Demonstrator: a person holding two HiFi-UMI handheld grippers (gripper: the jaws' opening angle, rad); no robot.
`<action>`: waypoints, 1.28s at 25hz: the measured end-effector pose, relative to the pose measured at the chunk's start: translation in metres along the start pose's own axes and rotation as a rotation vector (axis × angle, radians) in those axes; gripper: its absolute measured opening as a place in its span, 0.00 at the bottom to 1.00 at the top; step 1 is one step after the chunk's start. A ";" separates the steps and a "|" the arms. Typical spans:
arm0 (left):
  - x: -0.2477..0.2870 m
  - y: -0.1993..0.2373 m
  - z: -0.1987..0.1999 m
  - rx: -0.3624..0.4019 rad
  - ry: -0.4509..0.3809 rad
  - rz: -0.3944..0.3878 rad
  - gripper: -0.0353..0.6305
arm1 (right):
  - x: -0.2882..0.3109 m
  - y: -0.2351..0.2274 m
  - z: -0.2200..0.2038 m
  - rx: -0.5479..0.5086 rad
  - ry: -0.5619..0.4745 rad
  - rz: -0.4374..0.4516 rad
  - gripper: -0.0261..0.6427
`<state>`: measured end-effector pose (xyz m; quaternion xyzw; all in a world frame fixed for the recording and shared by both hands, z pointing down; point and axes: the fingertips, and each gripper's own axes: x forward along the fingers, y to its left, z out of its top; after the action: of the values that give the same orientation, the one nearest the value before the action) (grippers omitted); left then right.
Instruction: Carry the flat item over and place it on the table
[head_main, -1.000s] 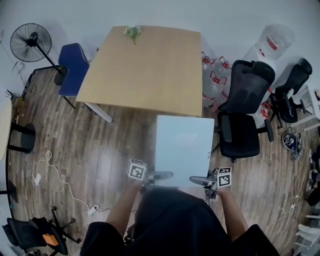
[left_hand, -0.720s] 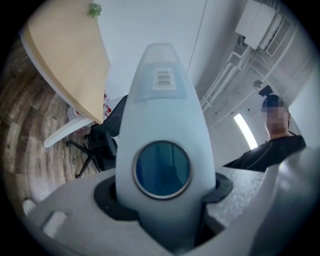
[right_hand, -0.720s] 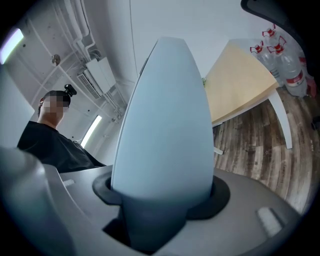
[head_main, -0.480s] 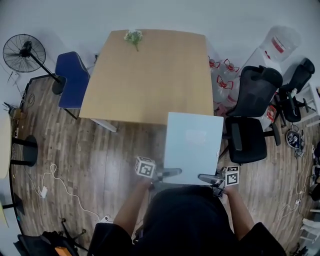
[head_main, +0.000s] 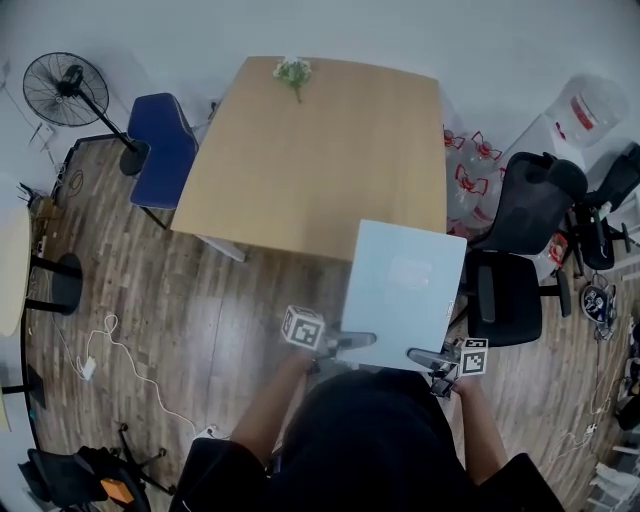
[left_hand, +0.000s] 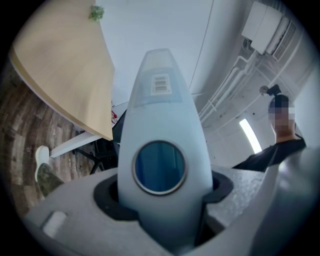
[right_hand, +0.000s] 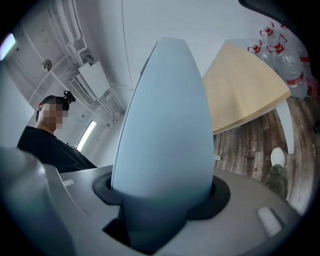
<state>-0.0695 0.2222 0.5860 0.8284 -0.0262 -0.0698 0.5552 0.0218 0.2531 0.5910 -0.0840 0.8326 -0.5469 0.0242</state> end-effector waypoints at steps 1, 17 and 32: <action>0.001 0.003 0.008 0.000 0.001 0.008 0.54 | 0.002 -0.004 0.008 0.004 -0.002 0.009 0.48; 0.045 0.100 0.189 -0.096 0.019 0.145 0.54 | 0.021 -0.111 0.192 0.127 -0.011 0.093 0.48; 0.094 0.205 0.321 -0.185 -0.002 0.208 0.55 | 0.017 -0.219 0.331 0.223 0.009 0.104 0.49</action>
<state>-0.0155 -0.1613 0.6470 0.7663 -0.1060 -0.0146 0.6335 0.0741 -0.1344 0.6602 -0.0351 0.7701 -0.6343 0.0581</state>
